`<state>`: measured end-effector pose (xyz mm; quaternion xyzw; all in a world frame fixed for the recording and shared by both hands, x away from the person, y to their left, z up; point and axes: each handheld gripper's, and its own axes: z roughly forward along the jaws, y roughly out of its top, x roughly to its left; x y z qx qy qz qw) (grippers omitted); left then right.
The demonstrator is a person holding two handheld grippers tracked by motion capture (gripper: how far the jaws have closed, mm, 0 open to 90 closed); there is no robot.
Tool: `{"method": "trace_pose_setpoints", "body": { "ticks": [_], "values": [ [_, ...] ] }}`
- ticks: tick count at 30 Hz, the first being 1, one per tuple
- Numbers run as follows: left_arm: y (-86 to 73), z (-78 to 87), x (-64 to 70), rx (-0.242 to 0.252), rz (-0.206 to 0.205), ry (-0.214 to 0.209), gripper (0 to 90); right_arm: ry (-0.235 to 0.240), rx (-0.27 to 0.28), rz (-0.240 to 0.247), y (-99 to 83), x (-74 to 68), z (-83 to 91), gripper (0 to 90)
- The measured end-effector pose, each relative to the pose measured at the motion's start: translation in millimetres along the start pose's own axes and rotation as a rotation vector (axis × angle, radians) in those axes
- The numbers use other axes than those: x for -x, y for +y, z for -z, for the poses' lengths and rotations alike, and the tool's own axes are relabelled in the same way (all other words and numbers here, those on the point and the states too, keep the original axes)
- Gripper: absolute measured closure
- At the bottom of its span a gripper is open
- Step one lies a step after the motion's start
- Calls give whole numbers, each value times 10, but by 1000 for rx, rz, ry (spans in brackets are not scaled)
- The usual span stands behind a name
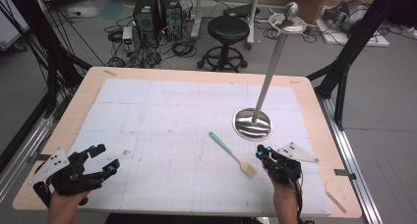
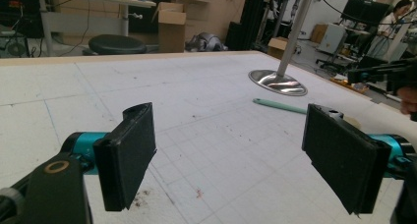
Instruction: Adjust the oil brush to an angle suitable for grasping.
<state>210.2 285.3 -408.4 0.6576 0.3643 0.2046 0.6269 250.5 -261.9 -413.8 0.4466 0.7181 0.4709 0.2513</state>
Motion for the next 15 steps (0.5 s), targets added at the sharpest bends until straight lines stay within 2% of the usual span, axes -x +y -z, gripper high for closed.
{"method": "trace_pose_setpoints", "body": {
  "ticks": [1, 2, 3, 4, 5, 7, 9, 11, 12, 13, 15],
  "values": [
    [0, 0, 3, 1, 0, -1, 209, 10, -60, 9, 10, -18, -178, 896],
    [0, 0, 3, 1, 0, -1, 209, 10, -60, 9, 10, -18, -178, 896],
    [-1, -1, 3, 1, 0, 0, 209, 11, -85, 25, 9, -22, -242, 896],
    [-4, -1, 2, 0, 2, 0, 210, 16, -148, 42, -2, -56, -386, 896],
    [-4, -1, 2, 0, 2, 0, 211, 16, -148, 42, -2, -56, -386, 896],
    [-7, -6, -3, -3, 5, 0, 212, 12, -202, 78, -5, -104, -551, 896],
    [-8, -8, -2, -3, 5, 0, 211, 10, -213, 84, -8, -102, -578, 896],
    [-8, -11, 4, -7, 1, -5, 213, 28, -257, 90, -36, -97, -662, 896],
    [-8, -11, 4, -7, 1, -5, 213, 28, -257, 90, -36, -97, -662, 896],
    [-9, -12, 3, -7, 1, -6, 214, 51, -288, 117, -52, -141, -678, 896],
    [-9, -12, -2, -8, 1, -5, 214, 67, -290, 141, -59, -173, -662, 896]
  ]
}}
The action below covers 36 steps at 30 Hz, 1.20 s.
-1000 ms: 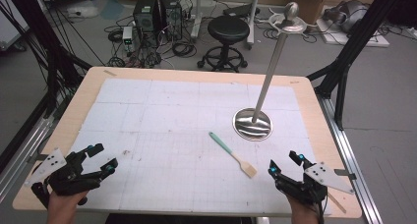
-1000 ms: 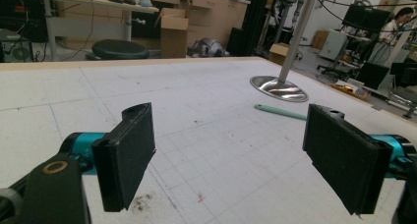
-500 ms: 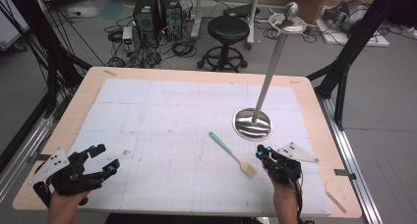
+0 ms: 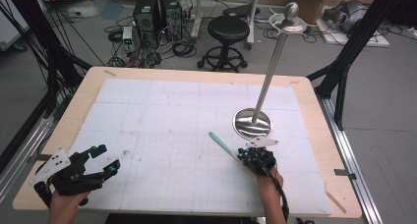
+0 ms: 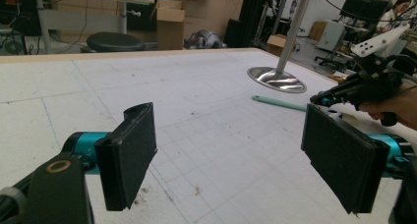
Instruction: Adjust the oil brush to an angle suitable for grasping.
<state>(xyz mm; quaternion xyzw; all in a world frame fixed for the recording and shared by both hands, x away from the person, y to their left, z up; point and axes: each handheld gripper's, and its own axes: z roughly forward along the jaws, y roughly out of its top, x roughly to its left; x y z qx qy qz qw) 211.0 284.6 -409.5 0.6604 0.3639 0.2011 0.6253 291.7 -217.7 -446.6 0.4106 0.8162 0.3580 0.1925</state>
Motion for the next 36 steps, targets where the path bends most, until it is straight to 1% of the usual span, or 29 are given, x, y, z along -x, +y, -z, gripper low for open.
{"method": "trace_pose_setpoints", "body": {
  "ticks": [1, 2, 3, 8, 12, 13, 14, 16, 18, 20, 21, 22, 23, 24, 25, 26, 27, 28, 31, 33, 34, 36],
  "values": [
    [1, 1, -3, 0, 0, 0, 214, 0, 0, 0, 0, 0, 0, 896],
    [3, 3, 0, 4, 5, 3, 214, 14, 2, 19, -15, -32, 15, 897],
    [3, 3, 0, 4, 5, 3, 214, 12, 1, 27, -20, -41, 22, 897],
    [7, 7, 5, 5, 5, 0, 215, 31, -1, 38, -35, -69, 42, 897],
    [8, 21, -11, 11, 13, 7, 217, 46, -2, 50, -46, -93, 58, 897],
    [9, 24, -12, 13, 14, 9, 216, 49, 1, 59, -49, -95, 58, 897],
    [9, 29, -12, 14, 16, 11, 216, 52, -4, 56, -48, -103, 62, 897],
    [10, 30, -13, 15, 15, 12, 216, 63, -3, 65, -50, -116, 64, 897],
    [8, 24, -13, 12, 13, 9, 217, 87, -6, 74, -52, -128, 69, 896],
    [8, 23, -12, 9, 12, 8, 217, 90, -2, 70, -46, -113, 62, 896],
    [6, 19, -10, 9, 13, 9, 217, 72, 3, 59, -36, -93, 51, 896],
    [4, 14, -8, 6, 10, 8, 218, 56, 7, 30, 9, -28, -16, 896],
    [4, 14, -8, 6, 10, 8, 218, 56, 7, 30, 9, -28, -16, 896],
    [4, 12, -9, 3, 8, 6, 218, 42, 3, 23, 79, 7, -84, 896],
    [4, 10, -9, 1, 6, 5, 218, 31, -4, 18, 112, 14, -112, 896],
    [2, 6, -7, 0, 8, 6, 218, 32, -6, 17, 152, 31, -153, 896],
    [2, 6, -7, 0, 8, 6, 218, 32, -6, 17, 152, 31, -153, 896],
    [-2, -3, -5, -2, 11, 3, 218, 31, -16, 16, 233, 39, -232, 896],
    [-2, -2, -2, -7, 5, 3, 219, 43, -30, 40, 340, 18, -323, 895],
    [0, 2, -2, -6, 5, 3, 220, 75, -30, 53, 399, -26, -367, 895],
    [0, 4, -3, -6, 5, 4, 220, 91, -35, 74, 421, -59, -394, 895],
    [0, 7, -5, -3, 7, 6, 220, 101, -41, 107, 443, -131, -421, 896]
  ]
}}
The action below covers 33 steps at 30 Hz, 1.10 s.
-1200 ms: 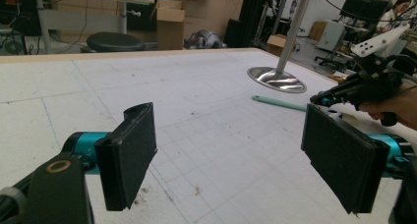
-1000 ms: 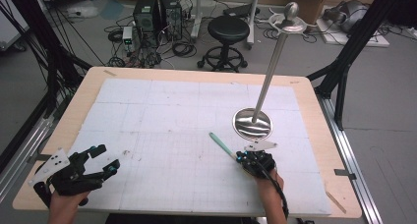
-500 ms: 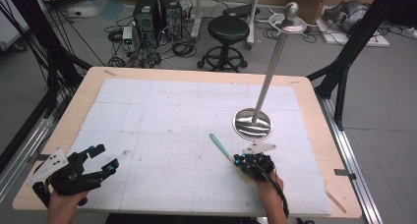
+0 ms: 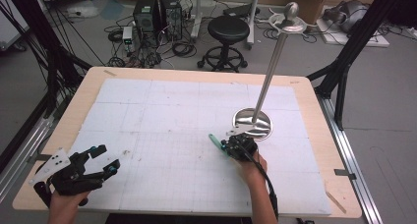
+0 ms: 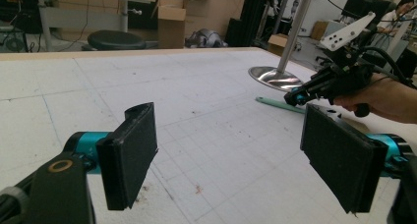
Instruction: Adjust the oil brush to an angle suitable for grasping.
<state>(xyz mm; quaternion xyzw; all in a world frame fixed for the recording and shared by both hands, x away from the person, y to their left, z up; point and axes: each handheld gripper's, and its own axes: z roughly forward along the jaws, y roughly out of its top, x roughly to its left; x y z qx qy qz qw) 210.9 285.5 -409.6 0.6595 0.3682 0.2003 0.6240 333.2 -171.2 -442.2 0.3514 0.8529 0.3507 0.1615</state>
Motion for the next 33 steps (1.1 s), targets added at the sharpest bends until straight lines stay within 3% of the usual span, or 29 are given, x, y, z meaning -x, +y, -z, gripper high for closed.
{"method": "trace_pose_setpoints", "body": {
  "ticks": [1, 2, 3, 4, 7, 9, 11, 15, 17, 22, 26, 28, 33],
  "values": [
    [0, 0, 0, 0, 0, 0, 220, 0, 0, 0, 0, 0, 0, 896],
    [2, 4, -2, 0, 1, 0, 220, 35, 7, 1, 0, -28, -8, 896],
    [2, 4, -2, 0, 1, 0, 220, 35, 7, 1, 0, -28, -8, 896],
    [3, 3, -2, 0, 1, -1, 220, 79, 7, 6, 1, -44, -7, 896],
    [3, 3, -2, 0, 1, -1, 220, 117, 6, 12, 3, -82, 16, 884],
    [3, 7, -3, 5, 4, 0, 220, 91, 33, -6, -4, -89, 83, 737],
    [3, 7, -6, 5, 8, -1, 220, 74, 86, -55, -28, -61, 212, 702],
    [6, 8, 0, 7, 4, 0, 220, 25, 251, -103, -146, -25, 559, 618],
    [7, 6, 1, 6, 4, -1, 220, -4, 306, -119, -229, -23, 712, 555],
    [8, 5, 8, 4, 2, -4, 220, -58, 352, -131, -388, -43, 967, 355],
    [5, 0, 8, 5, 2, -6, 219, -78, 384, -136, -444, -69, 1091, 247],
    [5, 1, 10, 5, -2, -9, 217, -97, 418, -164, -534, -137, 1225, 168],
    [2, -5, 7, 5, -2, -15, 217, -108, 433, -161, -617, -219, 1345, 164]
  ]
}}
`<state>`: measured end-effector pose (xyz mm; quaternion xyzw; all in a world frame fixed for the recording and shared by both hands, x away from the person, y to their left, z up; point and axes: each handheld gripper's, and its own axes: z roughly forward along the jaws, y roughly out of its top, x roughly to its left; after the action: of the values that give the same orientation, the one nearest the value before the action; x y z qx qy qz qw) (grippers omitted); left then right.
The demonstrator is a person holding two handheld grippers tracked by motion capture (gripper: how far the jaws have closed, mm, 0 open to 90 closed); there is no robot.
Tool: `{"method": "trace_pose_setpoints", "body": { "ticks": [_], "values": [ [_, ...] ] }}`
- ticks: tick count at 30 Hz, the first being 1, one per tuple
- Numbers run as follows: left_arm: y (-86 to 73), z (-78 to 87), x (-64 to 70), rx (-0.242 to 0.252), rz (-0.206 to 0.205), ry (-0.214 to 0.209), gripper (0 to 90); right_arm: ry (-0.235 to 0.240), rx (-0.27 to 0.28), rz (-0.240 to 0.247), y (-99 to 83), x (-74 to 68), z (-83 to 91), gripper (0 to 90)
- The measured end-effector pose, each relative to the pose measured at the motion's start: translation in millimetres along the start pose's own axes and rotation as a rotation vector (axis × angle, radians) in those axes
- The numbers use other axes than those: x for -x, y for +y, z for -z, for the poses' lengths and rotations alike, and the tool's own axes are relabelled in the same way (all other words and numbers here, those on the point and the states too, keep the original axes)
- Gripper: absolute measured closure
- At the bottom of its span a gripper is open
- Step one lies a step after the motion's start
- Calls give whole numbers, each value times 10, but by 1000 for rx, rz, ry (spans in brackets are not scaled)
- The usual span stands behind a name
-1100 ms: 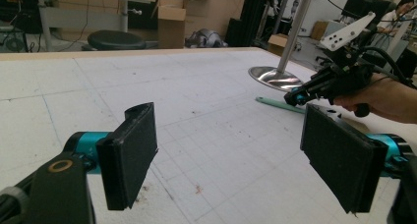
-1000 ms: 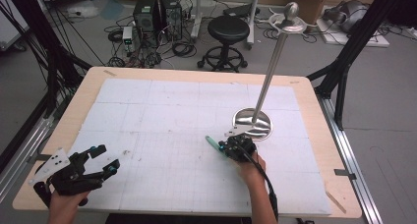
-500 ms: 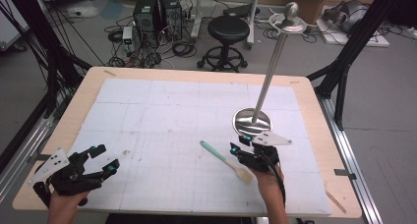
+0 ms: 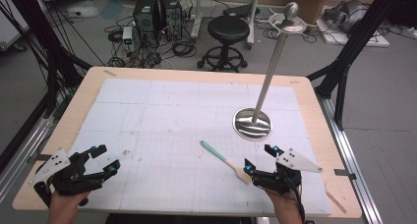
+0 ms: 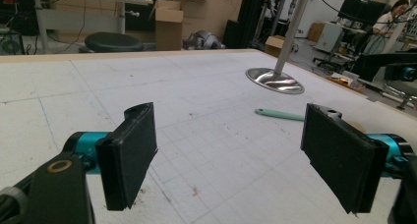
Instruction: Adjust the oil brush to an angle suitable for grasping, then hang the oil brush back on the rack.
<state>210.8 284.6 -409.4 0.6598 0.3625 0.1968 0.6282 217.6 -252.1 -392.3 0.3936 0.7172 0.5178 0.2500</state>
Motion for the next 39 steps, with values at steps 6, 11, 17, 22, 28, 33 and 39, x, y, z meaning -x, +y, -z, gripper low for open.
{"method": "trace_pose_setpoints", "body": {
  "ticks": [6, 11, 17, 22, 28, 33, 39],
  "values": [
    [2, 17, -13, 5, 6, 2, 217, -8, 22, -14, -11, -1, 67, 164],
    [1, 5, 1, -2, -1, 3, 217, 11, 15, 18, -11, -25, 80, 164],
    [-3, -9, 9, -6, -4, 0, 217, 21, 7, 14, -6, -23, 57, 164],
    [-5, -4, 3, -5, -4, -1, 217, 30, -1, 4, 3, -39, 15, 164],
    [-8, -17, 9, -11, -7, -8, 217, 35, -36, 13, 8, -46, -93, 164],
    [-7, -26, 23, -15, -11, -9, 217, 70, -97, 41, -11, -36, -256, 216],
    [-17, -53, 43, -27, -16, -17, 217, 125, -158, 64, -37, -17, -390, 373]
  ]
}}
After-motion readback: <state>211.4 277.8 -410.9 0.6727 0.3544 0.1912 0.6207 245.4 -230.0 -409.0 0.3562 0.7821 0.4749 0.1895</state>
